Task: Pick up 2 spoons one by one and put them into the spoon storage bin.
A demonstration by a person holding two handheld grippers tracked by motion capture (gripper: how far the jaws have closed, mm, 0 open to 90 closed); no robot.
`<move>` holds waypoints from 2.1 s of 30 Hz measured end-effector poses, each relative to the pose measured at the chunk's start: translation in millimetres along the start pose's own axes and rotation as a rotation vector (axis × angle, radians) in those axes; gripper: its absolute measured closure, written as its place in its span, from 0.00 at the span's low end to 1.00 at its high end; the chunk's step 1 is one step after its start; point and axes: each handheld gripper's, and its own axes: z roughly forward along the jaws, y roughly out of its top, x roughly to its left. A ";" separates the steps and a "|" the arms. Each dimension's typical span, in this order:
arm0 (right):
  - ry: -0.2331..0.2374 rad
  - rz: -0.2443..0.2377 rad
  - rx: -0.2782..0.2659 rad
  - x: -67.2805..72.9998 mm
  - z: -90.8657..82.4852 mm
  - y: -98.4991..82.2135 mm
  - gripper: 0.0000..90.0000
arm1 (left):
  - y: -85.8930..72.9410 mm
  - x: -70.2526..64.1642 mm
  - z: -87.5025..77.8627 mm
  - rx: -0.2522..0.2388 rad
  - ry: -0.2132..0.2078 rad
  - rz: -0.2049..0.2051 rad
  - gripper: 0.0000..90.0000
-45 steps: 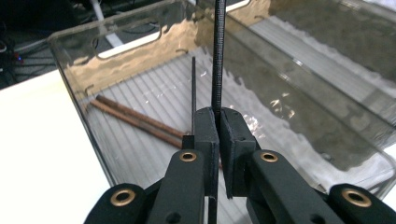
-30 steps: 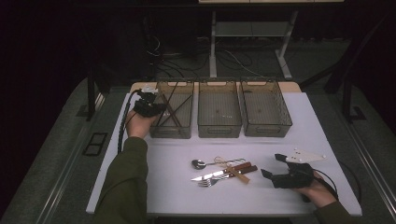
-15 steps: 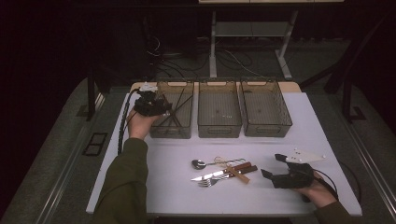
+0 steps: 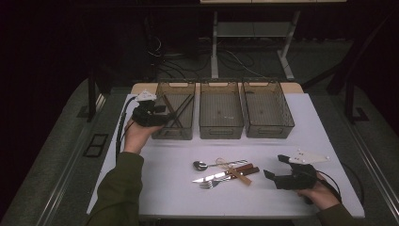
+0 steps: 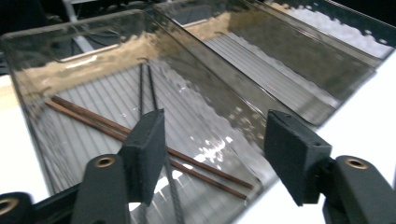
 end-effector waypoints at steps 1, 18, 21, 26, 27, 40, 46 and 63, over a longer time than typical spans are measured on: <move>-0.001 0.002 -0.001 -0.1 0.1 0.1 0.19 | -2.2 -2.7 -1.6 0.004 -0.011 0.002 0.41; 0.000 0.013 0.000 -0.8 -0.6 0.7 0.16 | -45.7 -51.6 -19.4 0.007 -0.051 0.100 0.20; -0.002 0.008 0.002 -0.6 -0.5 1.2 0.16 | -54.4 -57.6 -21.1 0.016 -0.075 0.099 0.16; -0.010 0.012 0.004 -0.9 -1.3 2.8 0.16 | -69.8 -67.3 -23.4 0.031 -0.097 0.115 0.11; -0.010 0.014 0.006 -0.9 -1.7 3.5 0.16 | -73.0 -69.6 -23.4 0.034 -0.101 0.118 0.09; 0.069 -0.016 0.059 3.0 -4.9 13.8 0.16 | -98.8 -90.1 -28.4 0.084 -0.180 0.138 0.00; 0.099 -0.012 0.096 4.5 -1.3 18.7 0.17 | -106.7 -95.4 -30.9 0.084 -0.171 0.134 0.00; 0.126 -0.051 0.130 24.1 19.1 38.5 0.26 | -110.6 -93.0 -29.0 0.084 -0.152 0.115 0.00</move>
